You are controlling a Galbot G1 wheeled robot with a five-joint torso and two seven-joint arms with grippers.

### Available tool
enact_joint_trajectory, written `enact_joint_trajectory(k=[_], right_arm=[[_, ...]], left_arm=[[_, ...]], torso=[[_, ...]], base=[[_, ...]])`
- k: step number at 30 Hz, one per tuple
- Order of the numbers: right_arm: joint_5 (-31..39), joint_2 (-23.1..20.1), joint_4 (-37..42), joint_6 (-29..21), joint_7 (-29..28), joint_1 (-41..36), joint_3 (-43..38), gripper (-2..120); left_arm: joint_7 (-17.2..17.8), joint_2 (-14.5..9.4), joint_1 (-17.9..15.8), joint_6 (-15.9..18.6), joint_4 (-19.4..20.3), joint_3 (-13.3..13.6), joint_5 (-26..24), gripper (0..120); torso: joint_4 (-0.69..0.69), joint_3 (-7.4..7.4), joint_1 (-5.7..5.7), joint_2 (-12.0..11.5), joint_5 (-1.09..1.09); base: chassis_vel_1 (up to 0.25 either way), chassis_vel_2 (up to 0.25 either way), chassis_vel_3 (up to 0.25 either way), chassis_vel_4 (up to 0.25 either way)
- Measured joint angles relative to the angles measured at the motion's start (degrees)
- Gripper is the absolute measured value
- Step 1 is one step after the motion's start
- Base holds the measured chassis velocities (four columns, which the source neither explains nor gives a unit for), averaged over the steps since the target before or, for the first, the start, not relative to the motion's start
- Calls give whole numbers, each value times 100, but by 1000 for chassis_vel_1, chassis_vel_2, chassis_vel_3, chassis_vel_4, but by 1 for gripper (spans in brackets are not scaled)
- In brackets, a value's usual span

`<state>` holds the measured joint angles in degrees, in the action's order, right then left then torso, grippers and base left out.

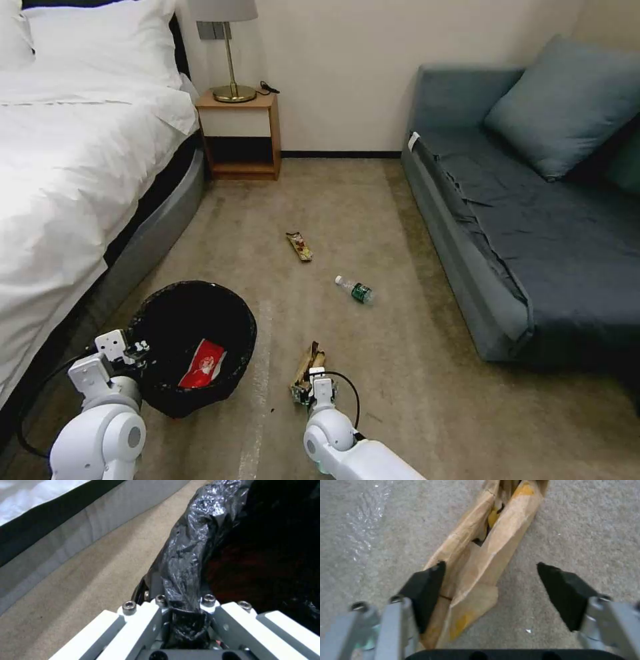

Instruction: Pick up the trash bin, then pick up the garbage on the floor and place it into the trash bin.

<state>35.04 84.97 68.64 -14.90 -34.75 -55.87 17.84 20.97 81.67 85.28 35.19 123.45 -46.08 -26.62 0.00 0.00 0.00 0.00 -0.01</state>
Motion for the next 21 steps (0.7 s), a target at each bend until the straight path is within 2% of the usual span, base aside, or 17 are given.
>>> enact_joint_trajectory(k=[1, 3, 5, 8, 13, 17, 18, 20, 21], right_arm=[[0, 0, 0, 0, 0, 0, 0, 72], [-31, 4, -26, 48, 23, -3, -2, 61], [-36, 4, -27, 61, 40, -7, -4, 58], [-49, -10, -27, 89, 106, -21, -7, 42], [-52, -13, -42, 127, 167, -26, -12, 30], [-74, -35, -50, 187, 213, -34, -11, 11], [-74, -35, -50, 187, 213, -34, -11, 11], [-85, -65, -35, 220, 226, -37, -10, 1], [-88, -85, -8, 231, 229, -40, -10, 0]], left_arm=[[0, 0, 0, 0, 0, 0, 0, 3], [0, 0, -2, -5, -12, 1, 1, 3], [0, -1, -4, -6, -19, 3, 1, 3], [0, -3, -9, -8, -27, 7, 3, 3], [-1, -3, -9, -9, -34, 14, 7, 3], [-2, -2, -10, -11, -49, 19, 17, 3], [-2, -2, -10, -11, -49, 19, 17, 3], [-2, 1, -14, -12, -58, 25, 24, 3], [-2, 2, -16, -12, -64, 28, 27, 3]], torso=[[0, 0, 0, 0, 0], [0, 0, 0, 1, 0], [0, 0, 0, 0, 0], [0, 0, 0, 0, 0], [0, 0, 0, 0, 0], [0, 0, 0, 0, 1], [0, 0, 0, 0, 1], [0, 0, 0, 0, 1], [0, 0, 0, 0, 1]], base=[[0, 0, 0, 0], [0, 0, 0, 0], [0, 0, 0, 0], [0, 0, 0, 0], [0, 0, 0, 0], [0, 0, 0, 0], [0, 0, 0, 0], [0, 0, 0, 0], [0, 0, 0, 0]])
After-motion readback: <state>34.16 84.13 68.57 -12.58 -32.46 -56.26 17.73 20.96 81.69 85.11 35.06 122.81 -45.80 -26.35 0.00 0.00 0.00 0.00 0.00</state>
